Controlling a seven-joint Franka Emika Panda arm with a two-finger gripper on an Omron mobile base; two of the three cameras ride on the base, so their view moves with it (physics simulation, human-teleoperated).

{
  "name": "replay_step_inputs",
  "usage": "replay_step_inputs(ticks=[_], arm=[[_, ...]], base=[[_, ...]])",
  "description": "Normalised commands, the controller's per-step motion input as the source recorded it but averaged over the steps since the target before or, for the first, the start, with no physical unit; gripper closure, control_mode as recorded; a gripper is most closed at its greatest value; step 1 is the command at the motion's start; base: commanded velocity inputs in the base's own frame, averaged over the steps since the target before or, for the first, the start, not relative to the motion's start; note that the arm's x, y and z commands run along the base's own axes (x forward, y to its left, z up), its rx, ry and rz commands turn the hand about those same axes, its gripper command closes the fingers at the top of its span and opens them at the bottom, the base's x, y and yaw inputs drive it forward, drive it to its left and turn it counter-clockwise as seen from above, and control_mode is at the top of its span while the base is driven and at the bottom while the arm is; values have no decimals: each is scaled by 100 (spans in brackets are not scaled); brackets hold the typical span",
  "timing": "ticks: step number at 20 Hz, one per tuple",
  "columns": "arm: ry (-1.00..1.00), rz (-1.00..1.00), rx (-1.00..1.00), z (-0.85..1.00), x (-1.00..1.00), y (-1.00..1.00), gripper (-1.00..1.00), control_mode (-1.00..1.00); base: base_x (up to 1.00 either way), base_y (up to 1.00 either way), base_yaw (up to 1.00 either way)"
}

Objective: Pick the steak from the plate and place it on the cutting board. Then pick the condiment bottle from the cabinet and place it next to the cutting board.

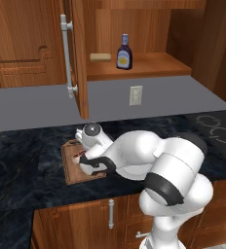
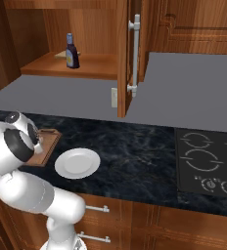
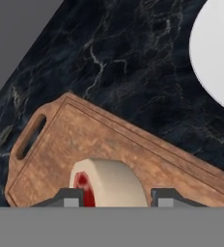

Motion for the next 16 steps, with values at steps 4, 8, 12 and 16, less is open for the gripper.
replay_step_inputs(ticks=[4, 8, 12, 16], arm=[[0, -2, 0, -9, 11, 3, 100, -100], [0, -2, 0, -8, 9, 8, 100, -100], [0, -2, 0, -8, 7, 11, 100, -100], [0, -2, 0, -9, 7, 10, 100, -100]], base=[[0, 0, 0], [0, 0, 0], [0, 0, 0], [0, 0, 0]])
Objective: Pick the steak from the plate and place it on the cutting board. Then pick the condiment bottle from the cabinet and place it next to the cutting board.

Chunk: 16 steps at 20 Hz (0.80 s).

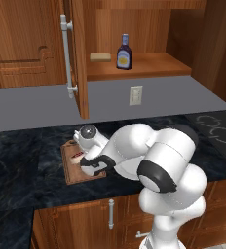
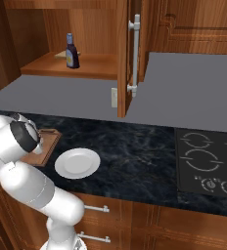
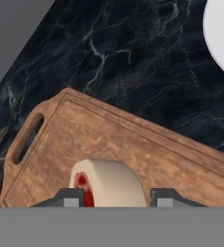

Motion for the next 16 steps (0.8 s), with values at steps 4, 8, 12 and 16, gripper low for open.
replay_step_inputs(ticks=[4, 8, 12, 16], arm=[[0, -2, 0, -10, 8, 7, 100, -100], [0, -2, 0, -13, 7, 2, 100, -100], [0, -2, 0, -14, 8, 0, 100, -100], [0, -2, 0, -14, 6, 0, 100, -100]], base=[[0, 0, 0], [0, 0, 0], [0, 0, 0], [0, 0, 0]])
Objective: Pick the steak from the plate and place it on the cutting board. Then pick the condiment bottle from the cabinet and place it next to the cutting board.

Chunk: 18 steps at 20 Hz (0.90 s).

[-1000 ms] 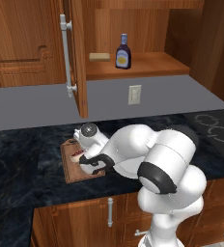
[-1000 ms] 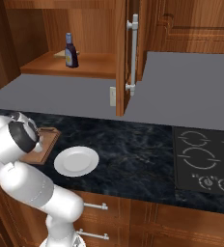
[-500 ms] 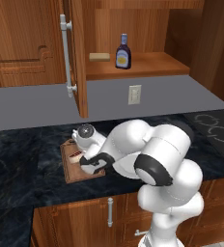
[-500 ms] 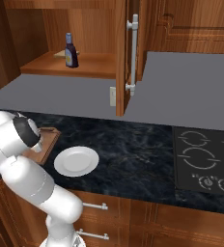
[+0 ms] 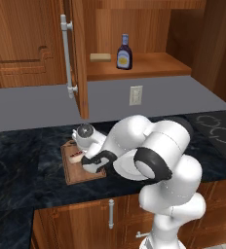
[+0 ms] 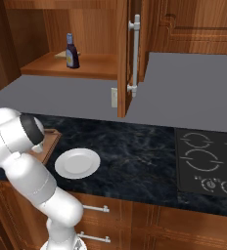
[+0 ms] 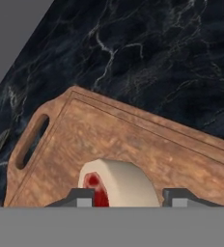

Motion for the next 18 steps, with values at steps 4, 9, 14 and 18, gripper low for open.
replay_step_inputs(ticks=[4, 9, 14, 18], arm=[[0, -1, 0, -12, 0, 0, 100, -100], [0, -1, 0, -19, 0, 0, 100, -100], [1, -1, 0, -24, -1, 0, 100, -100], [3, 0, -1, -28, -7, 0, 100, -100]], base=[[0, 0, 0], [0, 0, 0], [0, 0, 0], [0, 0, 0]])
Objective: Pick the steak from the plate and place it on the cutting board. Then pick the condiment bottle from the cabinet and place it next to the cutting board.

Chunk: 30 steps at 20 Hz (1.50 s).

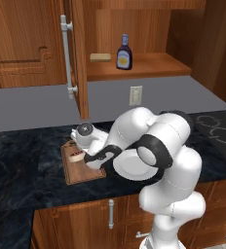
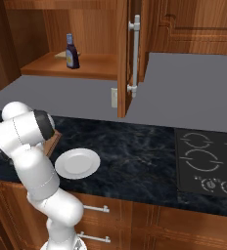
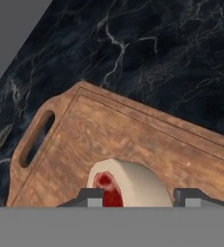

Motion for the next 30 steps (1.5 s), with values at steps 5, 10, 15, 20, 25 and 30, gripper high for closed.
replay_step_inputs(ticks=[5, 10, 15, 20, 25, 30], arm=[[5, 0, -2, -36, -12, 0, 100, -100], [6, 0, -2, -39, -15, 2, 100, -100], [6, -1, -1, -43, -18, 6, 100, -100], [-2, 0, 0, -49, -30, 0, 100, -100], [-14, 0, 0, -43, -41, 0, 100, -100], [-14, 0, 0, -38, -40, 0, 100, -100]], base=[[0, 0, 0], [0, 0, 0], [0, 0, 0], [0, 0, 0], [0, 0, 0], [0, 0, 0]])
